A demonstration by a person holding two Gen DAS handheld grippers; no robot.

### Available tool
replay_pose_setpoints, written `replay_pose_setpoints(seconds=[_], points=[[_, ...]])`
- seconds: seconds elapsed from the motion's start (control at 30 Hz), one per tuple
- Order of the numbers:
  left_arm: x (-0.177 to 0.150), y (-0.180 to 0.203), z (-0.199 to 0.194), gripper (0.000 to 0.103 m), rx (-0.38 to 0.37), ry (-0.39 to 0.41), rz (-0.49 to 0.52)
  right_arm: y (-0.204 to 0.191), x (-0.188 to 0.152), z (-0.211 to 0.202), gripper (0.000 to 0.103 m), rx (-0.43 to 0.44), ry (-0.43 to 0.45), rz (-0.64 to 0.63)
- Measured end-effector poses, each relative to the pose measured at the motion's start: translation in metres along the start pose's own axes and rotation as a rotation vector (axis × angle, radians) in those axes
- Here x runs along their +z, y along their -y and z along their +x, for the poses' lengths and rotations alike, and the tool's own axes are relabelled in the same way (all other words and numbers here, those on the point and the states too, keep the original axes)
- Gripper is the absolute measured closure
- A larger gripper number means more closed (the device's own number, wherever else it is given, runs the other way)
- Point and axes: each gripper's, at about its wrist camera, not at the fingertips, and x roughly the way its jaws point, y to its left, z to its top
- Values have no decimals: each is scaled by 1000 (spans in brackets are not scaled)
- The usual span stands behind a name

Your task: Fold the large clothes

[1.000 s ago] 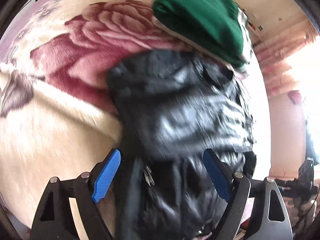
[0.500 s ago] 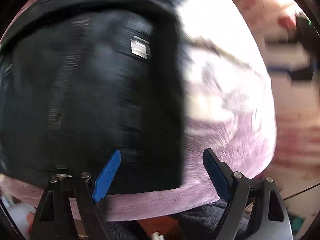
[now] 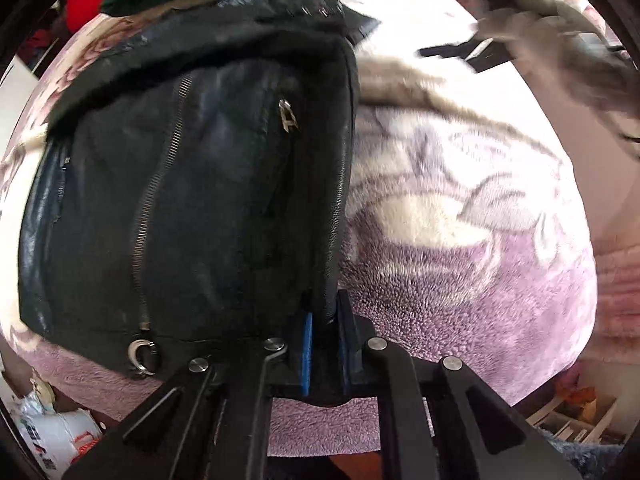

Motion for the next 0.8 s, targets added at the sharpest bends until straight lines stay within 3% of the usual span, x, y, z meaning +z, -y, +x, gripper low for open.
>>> replay_pose_setpoints(seconds=[0.07,0.27,0.33,0.37,0.43,0.63,0.8], points=[[2,-6,-8,95,-10,8,-29,-2,19,30,16,66,-24,9],[4,-25,-25,95,-49,31,-106,-23,34,82,18,121,-52,30],[6,-33,-27,95,-68,30,-128,-32,34,93,36,119,-76,41],[6,-36,-28,95,-80,30,-141,-38,33,98,62,79,-79,44],[3,-48,-35,96,-116,38,-186,-49,30,95,74,38,-71,62],[-3,-115,-76,96,-243,97,-386,-139,15,68,79,-86,-43,-29],[-14,-199,-104,96,-315,168,-576,-242,6,92,79,-276,-64,-119]])
